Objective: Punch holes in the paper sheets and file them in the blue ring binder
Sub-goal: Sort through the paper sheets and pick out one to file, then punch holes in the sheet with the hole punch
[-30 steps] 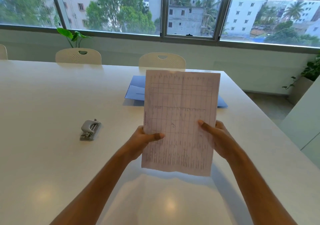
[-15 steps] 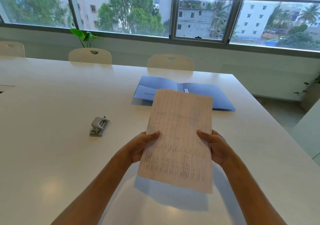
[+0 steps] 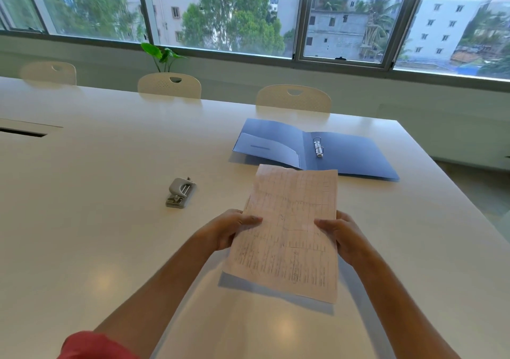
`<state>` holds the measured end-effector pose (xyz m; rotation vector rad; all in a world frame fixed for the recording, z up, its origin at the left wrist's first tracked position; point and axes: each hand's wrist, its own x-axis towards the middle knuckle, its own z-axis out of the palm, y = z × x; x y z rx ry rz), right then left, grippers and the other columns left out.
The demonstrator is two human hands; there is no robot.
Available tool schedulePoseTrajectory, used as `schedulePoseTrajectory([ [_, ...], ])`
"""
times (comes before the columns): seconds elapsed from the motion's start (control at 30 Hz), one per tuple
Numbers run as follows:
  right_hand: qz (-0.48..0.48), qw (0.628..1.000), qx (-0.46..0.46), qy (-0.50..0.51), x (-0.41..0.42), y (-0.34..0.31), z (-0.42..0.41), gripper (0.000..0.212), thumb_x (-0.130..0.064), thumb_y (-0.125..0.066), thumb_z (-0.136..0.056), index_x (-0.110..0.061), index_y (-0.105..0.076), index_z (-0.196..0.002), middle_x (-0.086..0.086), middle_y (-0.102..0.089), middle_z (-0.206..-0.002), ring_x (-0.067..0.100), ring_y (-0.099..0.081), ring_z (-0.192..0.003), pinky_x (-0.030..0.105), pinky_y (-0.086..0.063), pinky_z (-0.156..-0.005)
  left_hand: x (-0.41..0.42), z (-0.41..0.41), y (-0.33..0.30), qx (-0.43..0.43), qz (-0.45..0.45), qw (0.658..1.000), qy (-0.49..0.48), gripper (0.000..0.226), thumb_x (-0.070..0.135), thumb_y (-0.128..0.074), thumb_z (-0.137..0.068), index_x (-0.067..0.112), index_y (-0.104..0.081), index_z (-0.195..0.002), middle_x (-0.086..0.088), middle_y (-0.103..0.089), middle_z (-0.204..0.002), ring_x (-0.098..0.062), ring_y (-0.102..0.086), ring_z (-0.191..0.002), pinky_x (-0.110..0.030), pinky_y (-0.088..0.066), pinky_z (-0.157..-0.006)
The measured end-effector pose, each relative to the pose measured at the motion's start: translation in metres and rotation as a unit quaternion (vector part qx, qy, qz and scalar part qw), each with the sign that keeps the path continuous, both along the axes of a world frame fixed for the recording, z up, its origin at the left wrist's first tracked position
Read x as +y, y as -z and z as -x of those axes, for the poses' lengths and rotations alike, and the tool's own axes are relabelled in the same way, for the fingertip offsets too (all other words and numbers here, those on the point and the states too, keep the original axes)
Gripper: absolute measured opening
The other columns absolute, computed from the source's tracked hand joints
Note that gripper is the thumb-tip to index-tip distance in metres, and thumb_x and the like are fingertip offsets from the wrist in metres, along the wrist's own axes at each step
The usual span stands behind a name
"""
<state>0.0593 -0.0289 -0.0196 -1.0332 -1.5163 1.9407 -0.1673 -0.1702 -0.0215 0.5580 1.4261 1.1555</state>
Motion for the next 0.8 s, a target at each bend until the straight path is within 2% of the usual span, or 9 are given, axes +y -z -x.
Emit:
schedulePoseTrajectory([
  [0.1, 0.005, 1.0, 0.021, 0.006, 0.001, 0.0, 0.002, 0.026, 0.004, -0.054, -0.089, -0.004, -0.058, -0.113, 0.021, -0.071, -0.104, 0.034, -0.073, -0.085, 0.042, -0.06, -0.064, -0.003, 0.014, -0.004, 0.021, 0.01, 0.999, -0.046, 0.025, 0.014, -0.063, -0.088, -0.003, -0.065, -0.108, -0.016, -0.071, -0.098, -0.028, -0.07, -0.083, -0.039, -0.059, -0.072],
  [0.23, 0.011, 0.999, 0.037, -0.001, 0.005, 0.002, 0.007, 0.029, 0.005, -0.054, -0.089, -0.004, -0.059, -0.116, 0.021, -0.071, -0.106, 0.035, -0.072, -0.086, 0.043, -0.06, -0.066, -0.009, 0.04, -0.014, 0.101, -0.006, 0.984, -0.146, 0.011, 0.012, -0.064, -0.088, 0.003, -0.068, -0.091, -0.013, -0.071, -0.086, -0.02, -0.065, -0.059, -0.026, -0.055, -0.053],
  [0.33, 0.02, 0.999, 0.044, -0.009, 0.007, 0.005, 0.01, 0.031, 0.004, -0.054, -0.089, -0.004, -0.058, -0.119, 0.023, -0.07, -0.108, 0.036, -0.071, -0.085, 0.042, -0.06, -0.065, -0.011, 0.061, -0.023, 0.146, -0.033, 0.965, -0.217, 0.007, 0.011, -0.062, -0.089, 0.006, -0.066, -0.087, -0.009, -0.069, -0.078, -0.018, -0.063, -0.054, -0.024, -0.053, -0.051],
  [0.43, 0.027, 0.999, 0.045, -0.014, 0.009, 0.009, 0.012, 0.032, 0.003, -0.054, -0.089, -0.004, -0.057, -0.12, 0.024, -0.069, -0.109, 0.036, -0.071, -0.085, 0.043, -0.06, -0.063, -0.01, 0.083, -0.028, 0.246, -0.05, 0.929, -0.271, 0.01, 0.011, -0.065, -0.086, 0.007, -0.069, -0.078, -0.01, -0.07, -0.075, -0.018, -0.062, -0.055, -0.025, -0.052, -0.051],
  [0.53, 0.033, 0.998, 0.051, -0.016, 0.013, 0.01, 0.014, 0.033, 0.002, -0.054, -0.089, -0.004, -0.056, -0.121, 0.024, -0.069, -0.109, 0.035, -0.071, -0.082, 0.041, -0.059, -0.061, -0.01, 0.104, -0.033, 0.357, -0.057, 0.873, -0.329, 0.013, 0.013, -0.067, -0.082, 0.01, -0.07, -0.069, -0.005, -0.069, -0.067, -0.015, -0.062, -0.055, -0.021, -0.05, -0.054],
  [0.6, 0.031, 0.998, 0.05, -0.016, 0.014, 0.01, 0.015, 0.031, 0.002, -0.054, -0.089, -0.004, -0.057, -0.12, 0.024, -0.069, -0.106, 0.034, -0.072, -0.08, 0.04, -0.059, -0.059, -0.012, 0.116, -0.037, 0.403, -0.053, 0.842, -0.355, 0.011, 0.016, -0.068, -0.079, 0.011, -0.071, -0.071, -0.002, -0.069, -0.067, -0.008, -0.064, -0.055, -0.017, -0.05, -0.059],
  [0.67, 0.027, 0.998, 0.044, -0.019, 0.016, 0.01, 0.017, 0.03, 0.002, -0.053, -0.089, -0.004, -0.057, -0.119, 0.022, -0.069, -0.103, 0.033, -0.072, -0.077, 0.04, -0.059, -0.058, -0.014, 0.126, -0.037, 0.43, -0.042, 0.823, -0.37, 0.009, 0.017, -0.069, -0.079, 0.011, -0.072, -0.073, 0.001, -0.067, -0.067, 0.001, -0.06, -0.052, -0.01, -0.042, -0.056],
  [0.8, 0.028, 0.999, 0.036, -0.027, 0.02, 0.011, 0.021, 0.031, 0.002, -0.054, -0.089, -0.004, -0.056, -0.12, 0.023, -0.069, -0.103, 0.033, -0.072, -0.078, 0.041, -0.059, -0.059, -0.018, 0.145, -0.023, 0.447, 0.02, 0.804, -0.391, 0.011, 0.026, -0.071, -0.076, 0.015, -0.071, -0.075, -0.001, -0.07, -0.077, -0.018, -0.064, -0.077, -0.023, -0.044, -0.068],
])
